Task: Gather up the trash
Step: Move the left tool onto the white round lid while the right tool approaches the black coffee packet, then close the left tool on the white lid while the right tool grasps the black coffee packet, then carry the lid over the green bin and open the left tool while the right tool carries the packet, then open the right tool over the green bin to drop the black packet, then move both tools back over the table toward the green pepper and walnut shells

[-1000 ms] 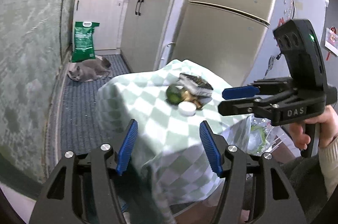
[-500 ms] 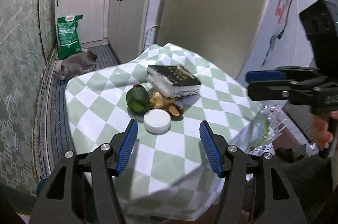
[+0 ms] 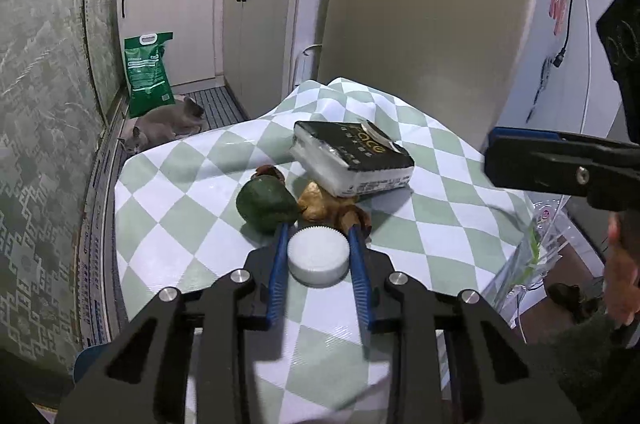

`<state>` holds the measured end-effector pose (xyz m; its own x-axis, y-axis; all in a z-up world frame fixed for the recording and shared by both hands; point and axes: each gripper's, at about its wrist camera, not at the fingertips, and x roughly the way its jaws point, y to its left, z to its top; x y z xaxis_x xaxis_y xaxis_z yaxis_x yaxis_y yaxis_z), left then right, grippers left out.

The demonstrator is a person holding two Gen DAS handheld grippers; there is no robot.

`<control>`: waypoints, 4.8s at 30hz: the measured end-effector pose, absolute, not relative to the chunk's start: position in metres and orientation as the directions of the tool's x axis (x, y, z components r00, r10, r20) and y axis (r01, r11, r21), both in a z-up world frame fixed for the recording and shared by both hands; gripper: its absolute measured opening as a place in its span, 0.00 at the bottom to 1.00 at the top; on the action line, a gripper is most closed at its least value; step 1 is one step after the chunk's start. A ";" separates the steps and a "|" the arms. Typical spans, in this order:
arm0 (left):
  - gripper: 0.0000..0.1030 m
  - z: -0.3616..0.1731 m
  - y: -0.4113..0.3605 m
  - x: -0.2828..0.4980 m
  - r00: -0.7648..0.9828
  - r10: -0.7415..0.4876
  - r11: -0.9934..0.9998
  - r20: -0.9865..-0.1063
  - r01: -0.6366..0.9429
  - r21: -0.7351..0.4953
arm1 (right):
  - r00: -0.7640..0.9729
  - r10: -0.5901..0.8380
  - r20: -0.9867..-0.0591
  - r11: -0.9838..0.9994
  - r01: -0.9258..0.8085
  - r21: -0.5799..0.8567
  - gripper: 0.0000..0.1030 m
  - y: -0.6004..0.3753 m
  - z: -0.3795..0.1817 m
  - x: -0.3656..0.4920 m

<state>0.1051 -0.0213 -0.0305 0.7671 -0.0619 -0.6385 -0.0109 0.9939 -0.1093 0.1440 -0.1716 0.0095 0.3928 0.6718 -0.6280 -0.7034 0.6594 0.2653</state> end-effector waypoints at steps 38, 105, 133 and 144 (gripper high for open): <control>0.31 -0.018 -0.003 0.052 0.791 -0.175 0.978 -0.586 0.071 -0.196 | 0.412 0.558 -0.720 0.752 -0.617 0.231 0.70 -0.091 -0.032 0.180; 0.25 -0.049 0.123 -0.046 0.723 0.004 0.963 -0.691 -0.189 -0.193 | -0.001 0.648 -0.762 0.298 -0.920 0.254 0.70 0.037 0.004 0.033; 0.21 -0.020 0.127 -0.055 0.818 0.010 0.950 -0.575 -0.188 -0.251 | 0.001 0.684 -0.729 0.292 -0.917 0.273 0.86 0.022 0.012 0.038; 0.21 -0.008 0.086 -0.021 0.832 -0.051 0.966 -0.553 -0.100 -0.239 | 0.108 0.720 -0.686 0.399 -0.872 0.282 0.86 -0.034 0.026 0.078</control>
